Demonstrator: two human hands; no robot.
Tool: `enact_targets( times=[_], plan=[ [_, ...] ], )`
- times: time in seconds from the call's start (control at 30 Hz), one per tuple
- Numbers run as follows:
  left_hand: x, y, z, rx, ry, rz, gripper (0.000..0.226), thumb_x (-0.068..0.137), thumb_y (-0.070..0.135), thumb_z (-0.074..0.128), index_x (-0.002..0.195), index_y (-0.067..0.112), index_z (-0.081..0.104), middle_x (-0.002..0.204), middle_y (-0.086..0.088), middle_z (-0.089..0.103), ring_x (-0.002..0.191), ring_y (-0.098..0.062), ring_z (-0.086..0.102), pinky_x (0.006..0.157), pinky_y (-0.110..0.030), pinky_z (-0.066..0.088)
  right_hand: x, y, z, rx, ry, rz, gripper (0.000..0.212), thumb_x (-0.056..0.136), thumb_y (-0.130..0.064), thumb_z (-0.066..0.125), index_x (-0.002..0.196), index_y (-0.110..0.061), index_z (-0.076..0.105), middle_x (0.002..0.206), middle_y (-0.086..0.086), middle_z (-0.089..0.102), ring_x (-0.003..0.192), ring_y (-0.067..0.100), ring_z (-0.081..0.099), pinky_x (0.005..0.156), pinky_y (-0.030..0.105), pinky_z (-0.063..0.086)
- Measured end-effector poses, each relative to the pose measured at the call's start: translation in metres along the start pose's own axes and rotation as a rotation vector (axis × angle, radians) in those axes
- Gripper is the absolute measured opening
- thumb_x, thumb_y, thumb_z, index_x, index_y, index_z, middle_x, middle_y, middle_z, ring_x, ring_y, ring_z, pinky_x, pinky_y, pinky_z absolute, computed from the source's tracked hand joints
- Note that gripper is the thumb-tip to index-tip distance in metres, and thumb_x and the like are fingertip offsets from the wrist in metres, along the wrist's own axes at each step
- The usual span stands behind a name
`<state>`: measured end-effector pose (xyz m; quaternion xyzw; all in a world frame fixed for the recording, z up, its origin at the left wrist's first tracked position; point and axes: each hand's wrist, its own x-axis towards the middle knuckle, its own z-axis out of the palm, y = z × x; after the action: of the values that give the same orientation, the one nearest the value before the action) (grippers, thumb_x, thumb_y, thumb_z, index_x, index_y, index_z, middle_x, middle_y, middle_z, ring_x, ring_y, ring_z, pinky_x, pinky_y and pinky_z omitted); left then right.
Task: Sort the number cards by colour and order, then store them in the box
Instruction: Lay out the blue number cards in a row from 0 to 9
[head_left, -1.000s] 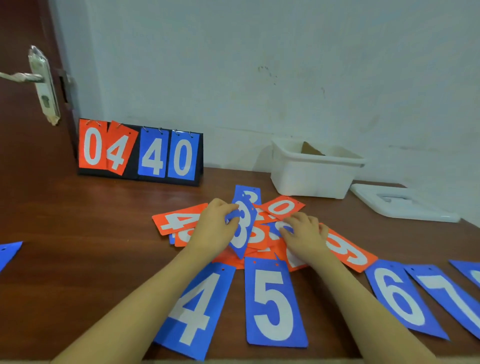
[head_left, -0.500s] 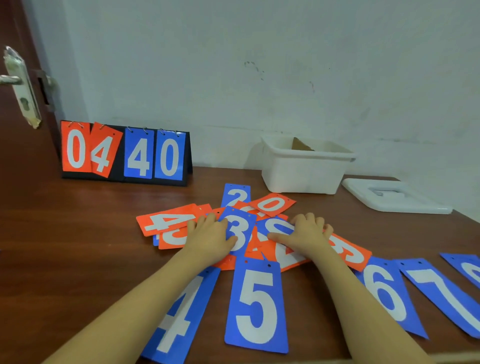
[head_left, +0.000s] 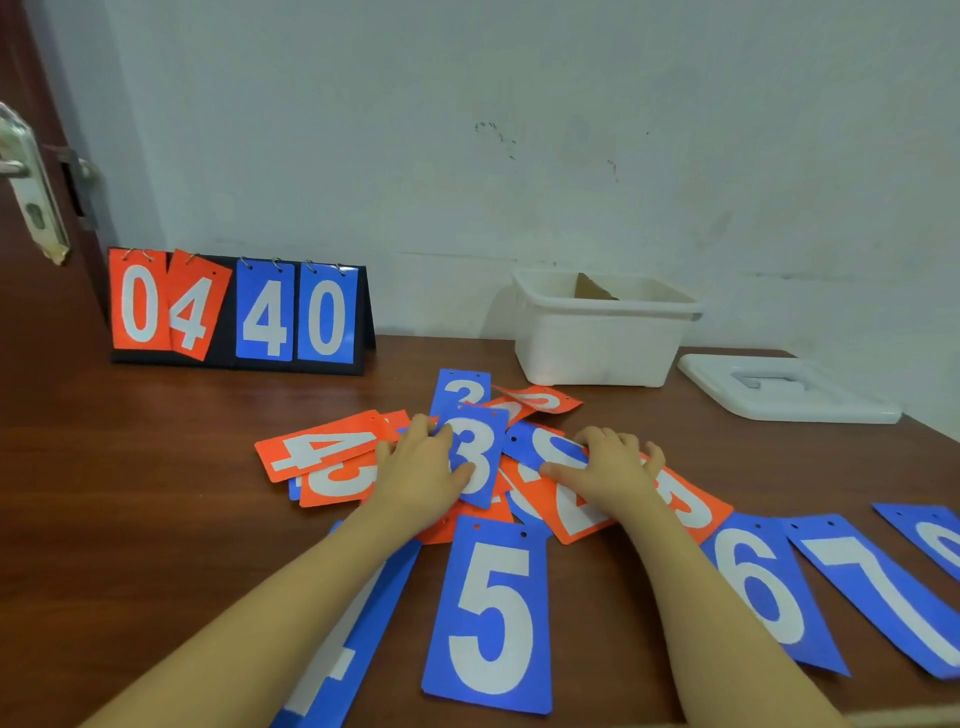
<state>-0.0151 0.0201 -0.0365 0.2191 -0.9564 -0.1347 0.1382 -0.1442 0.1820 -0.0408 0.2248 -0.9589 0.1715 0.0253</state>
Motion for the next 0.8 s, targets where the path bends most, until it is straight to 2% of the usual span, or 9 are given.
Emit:
enact_targets(
  times=[0.13,0.2,0.27,0.37,0.43,0.57,0.63,0.73,0.8],
  plan=[
    [0.001,0.006,-0.004,-0.316,0.196,0.087,0.055,0.092,0.022,0.052,0.141,0.009,0.032,0.134,-0.005,0.034,0.115,-0.017,0.044,0.098,-0.026,0.037,-0.006,0.000,-0.005,0.165,0.242,-0.106,0.037,0.081,-0.046,0.064,0.109,-0.027,0.049,0.112,-0.006,0.055,0.121,0.014,0.044,0.113,0.045,0.002],
    [0.000,0.008,-0.008,-0.423,0.287,0.107,0.052,0.092,0.015,0.051,0.140,0.008,0.032,0.131,-0.005,0.035,0.106,-0.008,0.041,0.088,-0.017,0.038,-0.008,-0.004,-0.010,0.284,0.349,-0.135,0.034,0.082,-0.040,0.066,0.108,-0.027,0.048,0.104,-0.010,0.052,0.117,0.012,0.046,0.113,0.042,0.001],
    [-0.001,0.008,-0.010,-0.484,0.378,0.095,0.050,0.093,0.014,0.051,0.140,0.009,0.034,0.129,-0.005,0.036,0.104,-0.005,0.040,0.086,-0.017,0.041,-0.013,-0.007,-0.018,0.418,0.440,-0.173,0.036,0.081,-0.039,0.067,0.110,-0.027,0.048,0.101,-0.016,0.049,0.115,0.005,0.044,0.113,0.040,0.002],
    [-0.001,0.013,-0.011,-0.597,0.411,0.175,0.048,0.091,0.026,0.055,0.136,0.017,0.043,0.123,-0.001,0.041,0.109,-0.010,0.048,0.091,-0.026,0.046,-0.021,-0.013,-0.024,0.554,0.479,-0.261,0.043,0.079,-0.036,0.072,0.114,-0.024,0.050,0.096,-0.027,0.044,0.107,-0.035,0.017,0.114,0.045,0.013],
    [-0.002,0.023,-0.013,-0.700,0.414,0.230,0.045,0.088,0.031,0.058,0.132,0.026,0.048,0.114,0.005,0.045,0.104,-0.005,0.050,0.088,-0.024,0.047,-0.024,-0.020,-0.024,0.552,0.445,-0.315,0.047,0.078,-0.035,0.073,0.117,-0.020,0.052,0.096,-0.027,0.041,0.096,-0.044,0.002,0.114,0.046,0.015],
    [0.002,0.041,-0.017,-0.833,0.559,0.162,0.033,0.086,0.016,0.063,0.118,0.025,0.061,0.095,0.015,0.051,0.092,-0.003,0.055,0.081,-0.021,0.049,-0.022,-0.025,-0.018,0.479,0.384,-0.377,0.053,0.076,-0.047,0.071,0.120,-0.026,0.050,0.111,-0.016,0.048,0.094,-0.026,0.021,0.112,0.033,0.001],
    [0.004,0.039,-0.018,-0.879,0.565,0.109,0.029,0.086,0.013,0.062,0.114,0.018,0.064,0.093,0.020,0.051,0.091,-0.001,0.056,0.079,-0.021,0.050,-0.019,-0.022,-0.017,0.494,0.418,-0.371,0.043,0.082,-0.051,0.062,0.117,-0.029,0.053,0.113,-0.016,0.052,0.103,-0.016,0.024,0.110,0.028,-0.001],
    [0.002,0.031,-0.020,-0.877,0.578,0.119,0.030,0.085,0.012,0.063,0.115,0.017,0.063,0.094,0.017,0.051,0.093,-0.002,0.055,0.079,-0.024,0.051,-0.014,-0.023,-0.018,0.471,0.494,-0.376,0.025,0.087,-0.039,0.054,0.110,-0.031,0.059,0.105,-0.012,0.061,0.117,0.003,0.037,0.102,0.009,-0.007],
    [-0.001,0.027,-0.025,-0.861,0.611,0.126,0.034,0.085,0.012,0.063,0.119,0.018,0.061,0.095,0.016,0.050,0.094,-0.001,0.054,0.079,-0.016,0.049,-0.015,-0.031,-0.021,0.519,0.467,-0.376,0.016,0.089,-0.026,0.059,0.105,-0.031,0.058,0.100,-0.011,0.061,0.115,0.007,0.043,0.098,0.004,-0.007]
  ],
)
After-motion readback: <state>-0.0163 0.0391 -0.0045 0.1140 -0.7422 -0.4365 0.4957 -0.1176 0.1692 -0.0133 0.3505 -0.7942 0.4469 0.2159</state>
